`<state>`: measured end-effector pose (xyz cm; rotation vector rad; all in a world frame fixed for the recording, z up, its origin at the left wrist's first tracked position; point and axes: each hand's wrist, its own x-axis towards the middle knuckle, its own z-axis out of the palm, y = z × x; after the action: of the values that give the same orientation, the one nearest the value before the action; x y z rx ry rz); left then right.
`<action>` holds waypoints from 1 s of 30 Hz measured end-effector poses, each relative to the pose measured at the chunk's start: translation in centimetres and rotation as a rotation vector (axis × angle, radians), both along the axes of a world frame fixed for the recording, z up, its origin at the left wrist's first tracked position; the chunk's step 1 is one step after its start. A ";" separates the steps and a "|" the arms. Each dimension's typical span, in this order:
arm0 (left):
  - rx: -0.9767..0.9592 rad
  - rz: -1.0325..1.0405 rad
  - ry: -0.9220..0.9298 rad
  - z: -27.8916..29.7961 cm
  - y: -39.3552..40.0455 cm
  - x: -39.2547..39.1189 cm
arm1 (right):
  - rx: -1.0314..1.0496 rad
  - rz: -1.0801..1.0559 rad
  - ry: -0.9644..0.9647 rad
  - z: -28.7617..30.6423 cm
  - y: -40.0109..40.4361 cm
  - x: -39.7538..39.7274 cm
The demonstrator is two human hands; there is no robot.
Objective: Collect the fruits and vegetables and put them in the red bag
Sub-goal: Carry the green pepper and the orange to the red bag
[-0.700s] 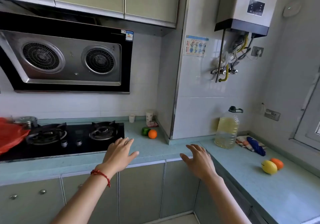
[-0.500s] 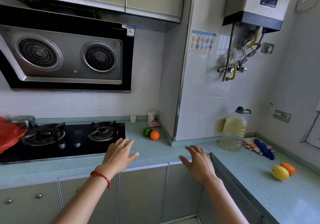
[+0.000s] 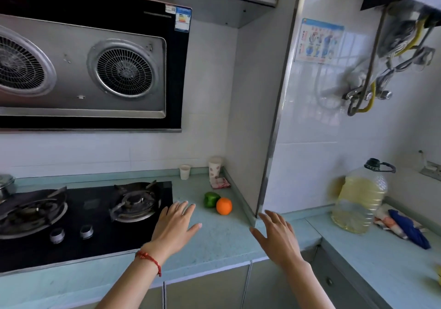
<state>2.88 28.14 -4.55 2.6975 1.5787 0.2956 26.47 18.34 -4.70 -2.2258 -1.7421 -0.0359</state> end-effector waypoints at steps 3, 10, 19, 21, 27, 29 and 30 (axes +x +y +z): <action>-0.017 -0.018 0.002 -1.0 3.6 0.8 | 0.001 -0.008 0.032 -0.7 3.1 0.6; -0.092 -0.028 -0.017 -3.5 10.6 3.7 | -0.018 -0.013 0.076 -2.8 10.3 3.1; -0.194 -0.006 -0.093 -7.5 19.4 9.5 | -0.094 0.075 0.155 -6.9 20.8 7.6; -0.232 0.015 -0.116 -8.1 21.2 10.8 | -0.129 0.085 0.175 -7.7 23.0 8.6; -0.356 0.102 -0.225 -10.1 26.1 13.2 | -0.184 0.117 0.275 -10.0 29.2 10.3; -0.385 0.116 -0.244 -11.1 27.5 13.7 | -0.203 0.116 0.316 -11.0 30.7 10.4; -0.397 0.118 -0.255 -11.6 28.2 14.0 | -0.214 0.115 0.334 -11.5 31.4 10.4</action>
<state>16.84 56.37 -16.20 2.1826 1.5333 0.2792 36.89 49.76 -16.20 -2.1145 -1.7466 0.5395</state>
